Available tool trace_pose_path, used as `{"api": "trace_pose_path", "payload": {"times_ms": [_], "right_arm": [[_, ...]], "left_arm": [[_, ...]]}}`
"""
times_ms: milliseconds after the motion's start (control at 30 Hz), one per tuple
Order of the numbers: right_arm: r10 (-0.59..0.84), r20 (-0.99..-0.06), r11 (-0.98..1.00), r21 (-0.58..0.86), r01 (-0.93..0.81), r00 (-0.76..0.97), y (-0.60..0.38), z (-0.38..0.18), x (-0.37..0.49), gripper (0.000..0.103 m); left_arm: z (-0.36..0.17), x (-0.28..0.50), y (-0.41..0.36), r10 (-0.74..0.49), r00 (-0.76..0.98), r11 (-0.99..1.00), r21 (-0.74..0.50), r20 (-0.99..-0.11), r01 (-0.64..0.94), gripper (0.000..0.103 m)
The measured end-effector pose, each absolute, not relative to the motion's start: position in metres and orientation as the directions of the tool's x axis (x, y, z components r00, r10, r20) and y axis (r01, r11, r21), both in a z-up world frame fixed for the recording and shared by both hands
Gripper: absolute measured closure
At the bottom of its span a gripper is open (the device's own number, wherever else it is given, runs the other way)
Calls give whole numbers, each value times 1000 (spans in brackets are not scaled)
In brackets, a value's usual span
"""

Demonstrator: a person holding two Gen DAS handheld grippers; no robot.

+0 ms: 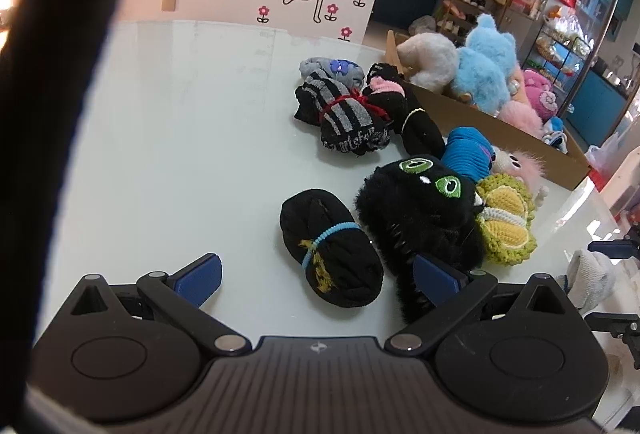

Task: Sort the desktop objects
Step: 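Grasp the black beanie hat with the left gripper while the right grasps the white knit sock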

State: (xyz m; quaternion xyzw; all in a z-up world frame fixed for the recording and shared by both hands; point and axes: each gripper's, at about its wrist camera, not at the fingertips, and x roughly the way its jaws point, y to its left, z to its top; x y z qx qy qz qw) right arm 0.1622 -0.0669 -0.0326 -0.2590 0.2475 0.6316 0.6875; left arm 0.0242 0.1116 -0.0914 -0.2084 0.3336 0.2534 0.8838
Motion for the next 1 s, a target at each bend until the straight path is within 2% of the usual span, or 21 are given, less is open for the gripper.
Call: {"api": "trace_pose_path", "payload": {"times_ms": [600,733,1000], "right_arm": [[736,-675,49,-8,-999,42,-57,-49,168,17],[733,-680,55,2,-998,39,-57,-52,168,17],[739,-672,70,7,-997,48,-57,-53,169,17]], "left_arm": [[-97,9,132,465,565,722,-78,-681,-687,3],[-95,-3,139,461,590,731,-93,-663,-676,10],[-94,-3,141,429,624,770,-97,-653,-631,6]]}}
